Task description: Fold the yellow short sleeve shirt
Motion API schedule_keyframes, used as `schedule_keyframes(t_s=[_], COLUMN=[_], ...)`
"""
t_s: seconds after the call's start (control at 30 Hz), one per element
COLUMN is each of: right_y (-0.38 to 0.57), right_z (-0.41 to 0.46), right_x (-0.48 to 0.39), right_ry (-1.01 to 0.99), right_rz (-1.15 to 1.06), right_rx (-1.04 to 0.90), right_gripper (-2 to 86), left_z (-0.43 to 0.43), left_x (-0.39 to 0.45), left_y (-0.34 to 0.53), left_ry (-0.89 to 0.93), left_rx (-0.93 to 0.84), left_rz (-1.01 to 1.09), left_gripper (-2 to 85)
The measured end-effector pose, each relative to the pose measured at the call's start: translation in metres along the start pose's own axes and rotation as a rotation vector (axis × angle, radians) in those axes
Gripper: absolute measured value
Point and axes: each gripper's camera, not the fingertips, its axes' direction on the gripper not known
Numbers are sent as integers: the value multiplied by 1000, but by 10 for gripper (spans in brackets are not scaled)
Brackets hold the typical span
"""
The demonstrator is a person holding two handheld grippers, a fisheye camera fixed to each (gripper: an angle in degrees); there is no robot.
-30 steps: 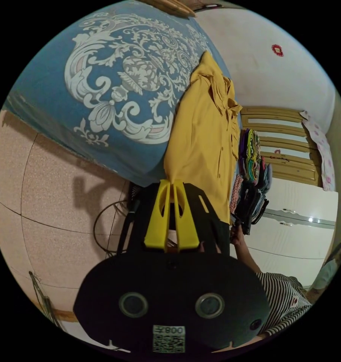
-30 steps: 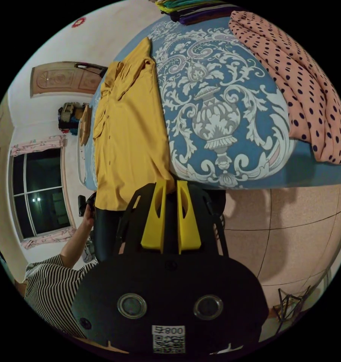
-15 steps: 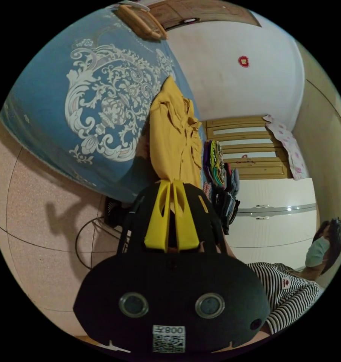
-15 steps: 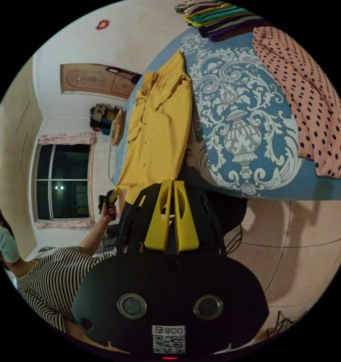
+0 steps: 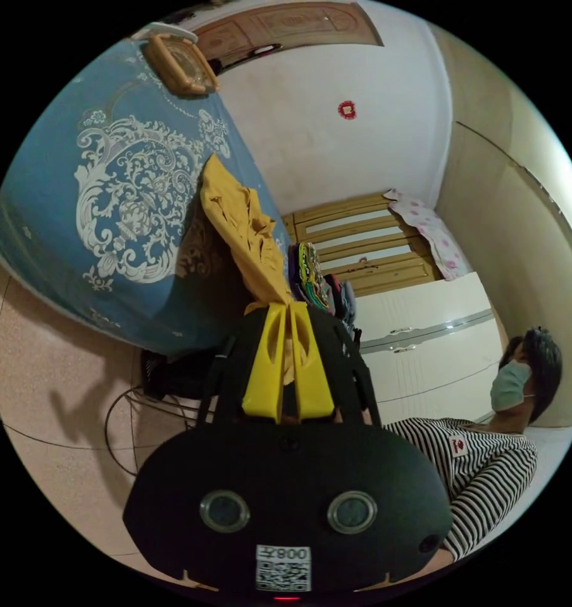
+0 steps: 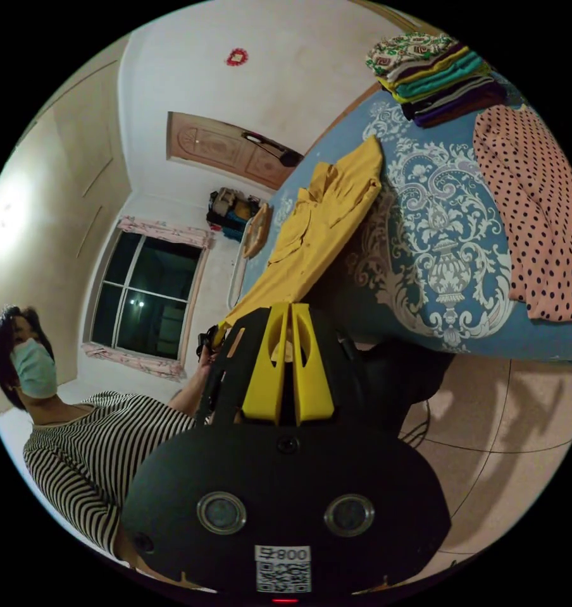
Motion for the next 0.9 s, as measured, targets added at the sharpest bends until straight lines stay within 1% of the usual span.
schedule_keyframes(t_s=[0.3, 0.5, 0.67, 0.9], right_y=[14, 3, -30, -110], right_z=[-19, -9, 10, 45], right_x=[-35, -46, -59, -86], right_ry=[5, 18, 7, 11], right_rz=[-24, 10, 11, -21], right_rx=[-19, -40, -44, -47], right_gripper=[3, 2, 3, 3], left_z=[-7, 15, 51, 109], left_x=[30, 40, 54, 72], left_y=[21, 11, -24, -93], left_ry=[30, 39, 66, 72], left_rx=[-10, -33, -28, -35], left_rz=[-5, -27, -10, 32], left_gripper=[9, 9, 9, 10])
